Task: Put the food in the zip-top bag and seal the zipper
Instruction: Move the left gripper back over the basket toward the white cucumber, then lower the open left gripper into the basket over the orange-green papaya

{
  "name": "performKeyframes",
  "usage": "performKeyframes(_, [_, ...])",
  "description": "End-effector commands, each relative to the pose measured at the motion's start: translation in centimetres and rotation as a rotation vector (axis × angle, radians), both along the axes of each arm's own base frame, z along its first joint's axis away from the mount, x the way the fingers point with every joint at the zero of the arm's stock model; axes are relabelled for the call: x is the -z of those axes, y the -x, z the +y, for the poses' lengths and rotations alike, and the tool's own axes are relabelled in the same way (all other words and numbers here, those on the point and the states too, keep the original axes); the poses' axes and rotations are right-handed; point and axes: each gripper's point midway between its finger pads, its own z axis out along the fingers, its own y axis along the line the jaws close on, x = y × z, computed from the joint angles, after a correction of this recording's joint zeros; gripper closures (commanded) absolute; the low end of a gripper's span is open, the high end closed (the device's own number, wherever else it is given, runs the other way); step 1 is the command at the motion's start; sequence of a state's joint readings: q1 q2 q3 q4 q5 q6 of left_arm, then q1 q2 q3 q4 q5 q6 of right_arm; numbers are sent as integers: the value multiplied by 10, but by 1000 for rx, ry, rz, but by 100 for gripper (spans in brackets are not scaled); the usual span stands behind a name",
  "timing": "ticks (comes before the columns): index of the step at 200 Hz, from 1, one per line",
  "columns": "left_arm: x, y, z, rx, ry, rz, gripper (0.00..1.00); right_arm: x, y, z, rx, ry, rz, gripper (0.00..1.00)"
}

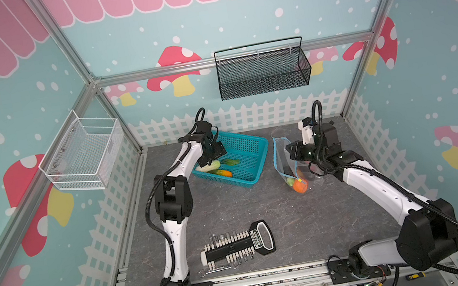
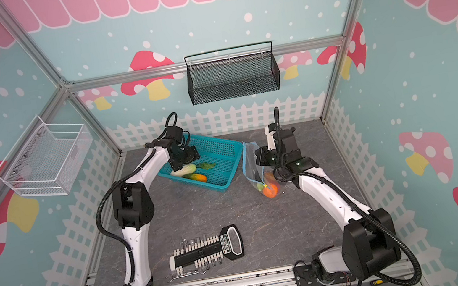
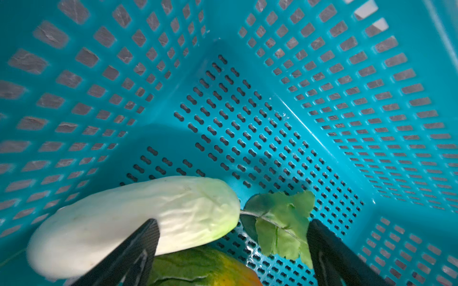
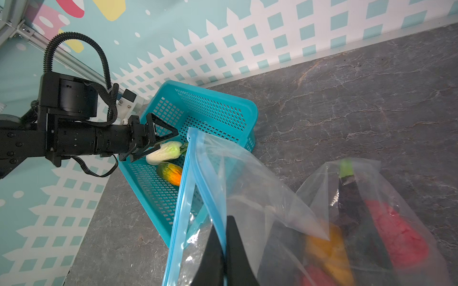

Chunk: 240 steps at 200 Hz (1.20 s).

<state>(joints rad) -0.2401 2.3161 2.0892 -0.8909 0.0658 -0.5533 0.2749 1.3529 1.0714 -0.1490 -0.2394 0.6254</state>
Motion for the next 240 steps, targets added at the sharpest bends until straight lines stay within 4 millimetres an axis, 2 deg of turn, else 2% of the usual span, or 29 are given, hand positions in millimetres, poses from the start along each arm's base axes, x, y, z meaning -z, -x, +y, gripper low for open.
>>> performKeyframes(1, [13,11,-11,35,17,43,6,1,-3,1,1,-15,2,98])
performKeyframes(38, [-16,23,-25,165,-26,-17,7,-3,-5,3,-3,-19,-1,98])
performKeyframes(53, [-19,31,-27,234,-67,-20,11,-2,-6,4,-7,-25,2,98])
performKeyframes(88, [-7,51,-16,201,-137,39,12,-2,-7,6,-14,-23,8,99])
performKeyframes(102, [-10,56,-7,160,-147,43,12,-3,-6,6,-16,-21,5,99])
performKeyframes(129, [-11,60,4,100,-122,59,12,-4,-6,6,-17,-24,6,99])
performKeyframes(148, [0,62,10,84,-113,89,12,-6,-5,6,-16,-25,2,98])
performKeyframes(184, [22,65,-1,95,-37,155,12,-9,-5,6,-15,-21,-6,99])
performKeyframes(240, [34,72,-21,135,14,193,13,-13,-7,5,-12,-14,-13,99])
